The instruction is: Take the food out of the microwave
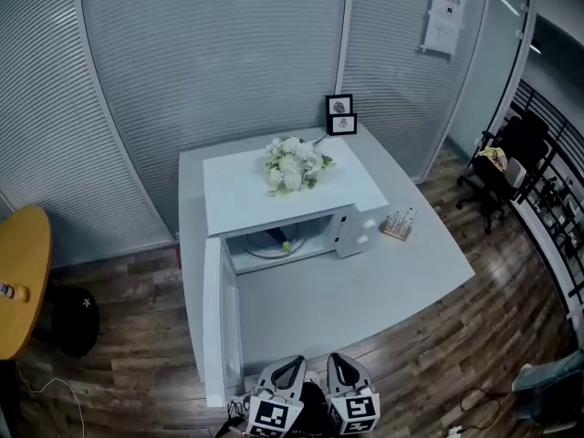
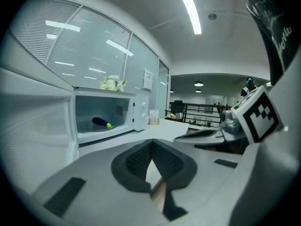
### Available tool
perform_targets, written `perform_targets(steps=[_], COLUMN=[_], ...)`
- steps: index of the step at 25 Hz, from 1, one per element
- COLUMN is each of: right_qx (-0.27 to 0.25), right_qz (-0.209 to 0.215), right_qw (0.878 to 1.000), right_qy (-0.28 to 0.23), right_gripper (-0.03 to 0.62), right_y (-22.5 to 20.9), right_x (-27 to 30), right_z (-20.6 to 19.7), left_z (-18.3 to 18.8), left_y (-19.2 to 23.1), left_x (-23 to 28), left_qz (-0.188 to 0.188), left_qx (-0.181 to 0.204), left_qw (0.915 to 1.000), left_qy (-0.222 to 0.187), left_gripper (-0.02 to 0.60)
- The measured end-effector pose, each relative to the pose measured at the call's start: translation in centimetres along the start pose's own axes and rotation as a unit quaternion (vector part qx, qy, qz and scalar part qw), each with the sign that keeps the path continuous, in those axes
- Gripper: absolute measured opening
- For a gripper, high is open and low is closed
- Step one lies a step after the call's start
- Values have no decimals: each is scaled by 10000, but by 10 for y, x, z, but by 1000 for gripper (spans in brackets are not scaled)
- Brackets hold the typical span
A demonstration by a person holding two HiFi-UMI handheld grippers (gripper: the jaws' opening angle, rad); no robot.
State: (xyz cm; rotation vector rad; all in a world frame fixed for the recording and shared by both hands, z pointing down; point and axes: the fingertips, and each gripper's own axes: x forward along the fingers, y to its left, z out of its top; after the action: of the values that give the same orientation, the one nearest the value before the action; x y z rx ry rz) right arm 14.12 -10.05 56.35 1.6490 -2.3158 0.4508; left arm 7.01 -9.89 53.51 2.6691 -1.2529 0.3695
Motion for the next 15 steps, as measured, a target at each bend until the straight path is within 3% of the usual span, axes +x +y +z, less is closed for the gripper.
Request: perform_targets(steps=[3,15], right_qx=[-39,-400], right_qz=[259,853], right_qw=[9997,9956], right_qy=[27,18], right_gripper=[6,6], right_y=[-9,-31], right_x=[19,81], right_z=[9,39], left_z=[6,18], left_y=[1,56], left_x=[14,49], left_qz=[59,1138], left_qx=[-35,-372], left_qw=[10000,9928], left_qy=[-4,-106], left_gripper=[8,8])
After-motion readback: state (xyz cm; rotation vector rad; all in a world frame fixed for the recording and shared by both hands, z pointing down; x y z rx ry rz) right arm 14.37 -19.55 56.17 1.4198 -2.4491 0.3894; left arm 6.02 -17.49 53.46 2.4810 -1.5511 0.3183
